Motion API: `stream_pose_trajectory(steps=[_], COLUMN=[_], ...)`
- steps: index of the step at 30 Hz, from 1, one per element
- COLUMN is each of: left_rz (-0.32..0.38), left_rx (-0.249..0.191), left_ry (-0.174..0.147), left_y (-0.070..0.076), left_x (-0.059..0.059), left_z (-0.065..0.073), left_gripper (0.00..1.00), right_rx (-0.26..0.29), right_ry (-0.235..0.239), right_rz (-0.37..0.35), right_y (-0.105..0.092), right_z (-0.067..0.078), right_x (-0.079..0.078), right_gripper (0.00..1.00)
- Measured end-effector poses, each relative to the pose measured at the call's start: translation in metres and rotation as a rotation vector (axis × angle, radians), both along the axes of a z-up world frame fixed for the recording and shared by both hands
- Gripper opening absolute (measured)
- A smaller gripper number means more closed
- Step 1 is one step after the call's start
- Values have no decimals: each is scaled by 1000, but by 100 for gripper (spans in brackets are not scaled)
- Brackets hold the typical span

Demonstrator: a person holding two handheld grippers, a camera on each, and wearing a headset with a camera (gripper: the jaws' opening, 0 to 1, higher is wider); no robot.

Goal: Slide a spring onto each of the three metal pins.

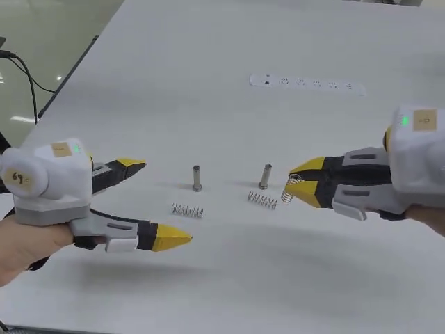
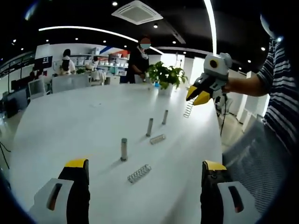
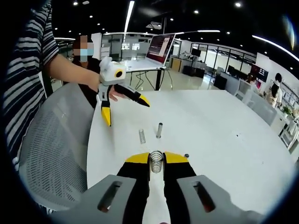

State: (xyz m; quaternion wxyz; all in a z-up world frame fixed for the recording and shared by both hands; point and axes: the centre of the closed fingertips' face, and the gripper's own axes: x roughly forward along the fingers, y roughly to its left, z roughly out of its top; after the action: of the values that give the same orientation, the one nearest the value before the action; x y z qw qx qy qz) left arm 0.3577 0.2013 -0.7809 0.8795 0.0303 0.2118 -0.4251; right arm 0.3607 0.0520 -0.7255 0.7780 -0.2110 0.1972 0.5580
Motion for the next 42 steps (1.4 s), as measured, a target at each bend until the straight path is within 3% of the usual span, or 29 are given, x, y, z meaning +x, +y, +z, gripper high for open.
stream_pose_trajectory(steps=[12, 19, 32, 42], left_rz=[28, 39, 50, 49], left_rx=[-4, -9, -11, -16], left_ry=[0, 0, 8, 4], left_y=[8, 9, 10, 10], left_x=[1, 1, 1, 1], left_z=[1, 2, 2, 4], left_gripper=[98, 98, 98, 98], right_rx=[-18, -7, 4, 11], right_ry=[22, 52, 50, 35], right_rz=[-54, -145, -312, -366], right_y=[-19, -38, -78, -87], right_z=[-8, -10, -8, -2], right_x=[9, 25, 58, 76], right_gripper=[7, 7, 7, 7])
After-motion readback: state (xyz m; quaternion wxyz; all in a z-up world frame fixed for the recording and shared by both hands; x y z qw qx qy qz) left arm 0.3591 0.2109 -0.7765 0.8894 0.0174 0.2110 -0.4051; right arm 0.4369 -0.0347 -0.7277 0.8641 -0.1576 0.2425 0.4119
